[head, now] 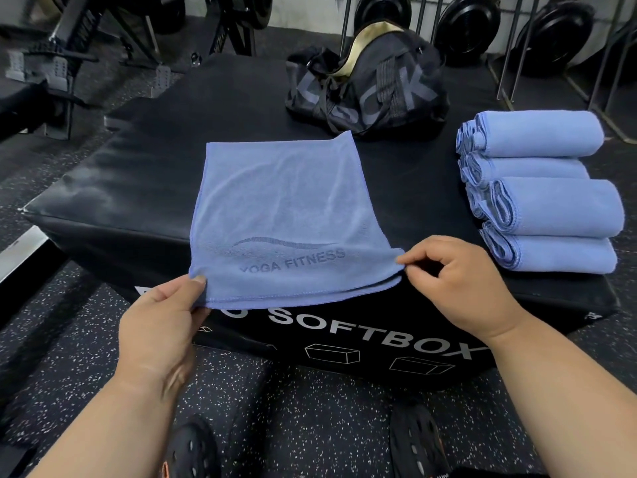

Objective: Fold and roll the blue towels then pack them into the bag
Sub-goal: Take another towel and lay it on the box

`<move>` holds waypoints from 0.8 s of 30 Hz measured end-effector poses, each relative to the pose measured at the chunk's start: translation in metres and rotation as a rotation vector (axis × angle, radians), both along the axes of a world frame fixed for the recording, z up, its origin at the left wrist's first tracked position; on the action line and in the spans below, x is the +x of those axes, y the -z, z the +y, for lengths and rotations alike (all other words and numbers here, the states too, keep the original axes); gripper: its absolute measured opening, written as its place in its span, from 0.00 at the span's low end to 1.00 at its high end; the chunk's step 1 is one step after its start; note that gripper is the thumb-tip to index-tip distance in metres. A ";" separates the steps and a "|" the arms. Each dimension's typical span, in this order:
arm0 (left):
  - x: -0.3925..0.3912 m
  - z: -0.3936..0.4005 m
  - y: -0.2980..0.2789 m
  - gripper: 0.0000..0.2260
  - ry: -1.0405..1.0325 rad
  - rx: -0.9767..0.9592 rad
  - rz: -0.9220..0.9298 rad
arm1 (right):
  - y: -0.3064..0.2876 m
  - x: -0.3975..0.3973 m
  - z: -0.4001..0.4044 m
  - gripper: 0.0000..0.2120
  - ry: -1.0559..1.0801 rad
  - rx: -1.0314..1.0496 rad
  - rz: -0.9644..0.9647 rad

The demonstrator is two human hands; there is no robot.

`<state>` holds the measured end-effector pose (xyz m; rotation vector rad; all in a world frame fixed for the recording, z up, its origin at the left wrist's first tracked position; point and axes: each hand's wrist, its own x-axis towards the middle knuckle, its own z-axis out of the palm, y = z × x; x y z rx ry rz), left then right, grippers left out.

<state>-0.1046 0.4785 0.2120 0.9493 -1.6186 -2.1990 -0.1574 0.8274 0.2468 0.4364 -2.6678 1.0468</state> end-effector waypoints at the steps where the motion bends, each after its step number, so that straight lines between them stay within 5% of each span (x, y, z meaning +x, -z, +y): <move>1: 0.001 -0.001 -0.001 0.06 0.001 0.005 -0.003 | 0.002 0.000 0.001 0.12 -0.014 0.026 -0.001; 10: 0.000 -0.011 0.001 0.13 -0.062 0.040 0.027 | 0.004 -0.003 0.005 0.15 -0.118 0.067 -0.043; 24: -0.001 -0.019 0.003 0.10 -0.036 0.111 0.022 | 0.000 0.000 0.001 0.18 -0.186 0.269 -0.095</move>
